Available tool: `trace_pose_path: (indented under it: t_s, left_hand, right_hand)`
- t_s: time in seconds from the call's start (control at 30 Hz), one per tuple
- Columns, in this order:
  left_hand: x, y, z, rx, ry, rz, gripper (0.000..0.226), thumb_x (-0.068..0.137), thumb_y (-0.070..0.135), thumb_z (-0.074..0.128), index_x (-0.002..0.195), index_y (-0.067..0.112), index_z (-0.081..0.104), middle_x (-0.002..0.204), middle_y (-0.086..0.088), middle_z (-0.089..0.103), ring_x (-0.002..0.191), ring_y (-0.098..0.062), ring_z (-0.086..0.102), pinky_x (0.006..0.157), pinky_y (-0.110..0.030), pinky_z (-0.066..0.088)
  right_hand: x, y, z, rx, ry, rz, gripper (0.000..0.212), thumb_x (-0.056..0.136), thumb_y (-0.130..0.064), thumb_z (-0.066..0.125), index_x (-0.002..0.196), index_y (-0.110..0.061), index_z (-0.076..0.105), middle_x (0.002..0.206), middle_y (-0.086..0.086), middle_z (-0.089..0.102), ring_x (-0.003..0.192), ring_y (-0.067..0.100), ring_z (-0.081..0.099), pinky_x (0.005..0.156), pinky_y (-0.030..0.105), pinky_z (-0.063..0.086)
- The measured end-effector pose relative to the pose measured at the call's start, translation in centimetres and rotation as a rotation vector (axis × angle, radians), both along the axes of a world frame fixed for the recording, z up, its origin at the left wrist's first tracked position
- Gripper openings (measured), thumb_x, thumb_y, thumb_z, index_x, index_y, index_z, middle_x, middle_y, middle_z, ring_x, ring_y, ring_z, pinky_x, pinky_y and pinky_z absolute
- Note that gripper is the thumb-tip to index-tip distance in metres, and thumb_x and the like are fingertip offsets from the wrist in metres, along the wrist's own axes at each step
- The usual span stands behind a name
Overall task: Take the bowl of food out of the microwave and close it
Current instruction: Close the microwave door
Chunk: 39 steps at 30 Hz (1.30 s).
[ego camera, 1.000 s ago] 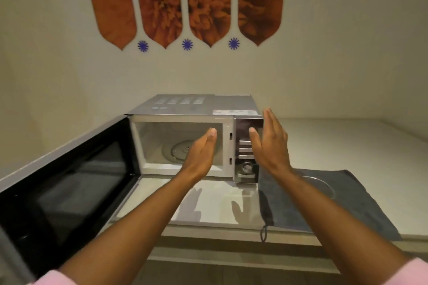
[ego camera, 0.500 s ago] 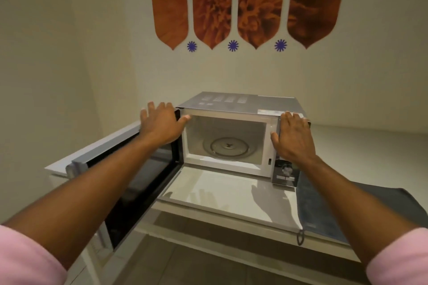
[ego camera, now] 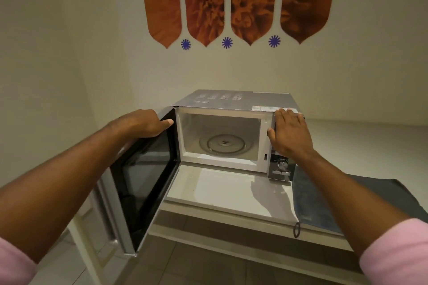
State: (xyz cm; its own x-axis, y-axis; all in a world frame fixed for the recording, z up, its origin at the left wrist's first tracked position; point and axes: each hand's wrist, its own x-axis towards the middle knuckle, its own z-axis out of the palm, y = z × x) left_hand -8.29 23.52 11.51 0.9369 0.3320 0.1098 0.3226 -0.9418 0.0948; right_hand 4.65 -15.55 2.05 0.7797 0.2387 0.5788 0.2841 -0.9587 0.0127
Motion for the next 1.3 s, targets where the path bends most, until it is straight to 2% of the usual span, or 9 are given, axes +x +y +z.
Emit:
trace_pose_path:
  t_s: [0.13, 0.27, 0.37, 0.47, 0.67, 0.8, 0.93, 1.1, 1.3]
  left_hand:
    - [0.1, -1.5, -0.2, -0.027, 0.037, -0.084, 0.074, 0.106, 0.063, 0.031, 0.119, 0.001, 0.069, 0.13, -0.018, 0.068, 0.106, -0.032, 0.058, 0.093, -0.038, 0.043]
    - [0.7, -3.1, -1.4, -0.126, -0.005, -0.239, 0.072, 0.107, 0.06, 0.024, 0.084, 0.003, 0.062, 0.097, -0.018, 0.069, 0.093, -0.032, 0.064, 0.083, -0.037, 0.041]
    - [1.8, -4.3, -2.4, -0.175, -0.071, -0.355, 0.074, 0.108, 0.057, 0.022, 0.122, 0.001, 0.067, 0.134, -0.023, 0.066, 0.128, -0.038, 0.06, 0.104, -0.04, 0.041]
    - [3.1, -5.4, -3.7, -0.197, -0.151, -0.443, 0.079, 0.104, 0.062, 0.019, 0.154, 0.01, 0.049, 0.165, -0.015, 0.044, 0.155, -0.032, 0.037, 0.115, -0.034, 0.026]
    - [6.5, -7.2, -5.9, -0.129, -0.253, -0.526, 0.07, 0.108, 0.055, 0.022, 0.154, 0.009, 0.046, 0.166, -0.017, 0.042, 0.157, -0.032, 0.033, 0.126, -0.038, 0.014]
    - [8.9, -8.6, -5.7, -0.105, -0.236, -0.547, 0.054, 0.112, 0.036, 0.032, 0.152, 0.002, 0.045, 0.161, -0.022, 0.047, 0.154, -0.035, 0.037, 0.13, -0.051, 0.023]
    - [10.6, -9.4, -5.5, -0.079, -0.24, -0.554, 0.061, 0.103, 0.014, 0.044, 0.162, 0.001, 0.031, 0.17, -0.022, 0.033, 0.16, -0.034, 0.026, 0.13, -0.044, 0.016]
    - [12.1, -9.7, -5.6, -0.062, -0.229, -0.538, 0.067, 0.097, 0.013, 0.049, 0.161, 0.003, 0.032, 0.169, -0.021, 0.034, 0.158, -0.034, 0.029, 0.128, -0.045, 0.022]
    - [13.0, -9.5, -6.1, -0.061, -0.246, -0.536, 0.079, 0.09, 0.009, 0.054, 0.164, 0.005, 0.025, 0.173, -0.019, 0.027, 0.162, -0.033, 0.021, 0.131, -0.044, 0.012]
  right_hand:
    - [0.3, 0.0, -0.2, 0.033, -0.009, 0.015, 0.066, 0.101, -0.048, 0.04, 0.154, -0.01, 0.036, 0.16, 0.015, 0.044, 0.15, 0.035, 0.036, 0.126, 0.053, 0.02]
    - [0.6, -0.3, 0.0, 0.058, -0.011, 0.039, 0.064, 0.103, -0.052, 0.036, 0.152, -0.012, 0.039, 0.157, 0.013, 0.047, 0.148, 0.033, 0.04, 0.125, 0.052, 0.022]
    - [0.7, -0.7, 0.2, 0.068, -0.009, 0.058, 0.064, 0.104, -0.055, 0.028, 0.15, -0.013, 0.043, 0.154, 0.012, 0.052, 0.144, 0.031, 0.045, 0.123, 0.051, 0.027]
    - [0.6, -1.0, 0.6, 0.096, -0.002, 0.087, 0.068, 0.103, -0.06, 0.02, 0.146, -0.015, 0.048, 0.147, 0.01, 0.057, 0.136, 0.029, 0.052, 0.118, 0.049, 0.034]
    - [0.4, -1.7, 1.4, 0.199, -0.014, 0.194, 0.074, 0.101, -0.07, 0.006, 0.122, -0.022, 0.059, 0.121, 0.001, 0.067, 0.113, 0.021, 0.06, 0.105, 0.047, 0.044]
    - [0.5, -2.2, 1.5, 0.206, -0.001, 0.209, 0.077, 0.099, -0.073, 0.004, 0.12, -0.023, 0.059, 0.118, 0.0, 0.067, 0.112, 0.02, 0.06, 0.103, 0.045, 0.041]
    - [0.8, -1.7, 1.5, 0.17, -0.003, 0.145, 0.077, 0.097, -0.077, 0.013, 0.122, -0.023, 0.061, 0.12, 0.0, 0.068, 0.113, 0.022, 0.06, 0.1, 0.044, 0.041]
    - [1.8, -1.1, 1.9, 0.128, -0.052, 0.065, 0.042, 0.103, -0.056, 0.045, 0.117, -0.023, 0.068, 0.119, 0.0, 0.072, 0.114, 0.023, 0.062, 0.095, 0.043, 0.043]
    - [2.3, -0.4, 2.3, 0.131, -0.094, -0.02, 0.034, 0.103, -0.049, 0.052, 0.1, -0.022, 0.073, 0.102, -0.002, 0.073, 0.107, 0.023, 0.063, 0.086, 0.038, 0.038]
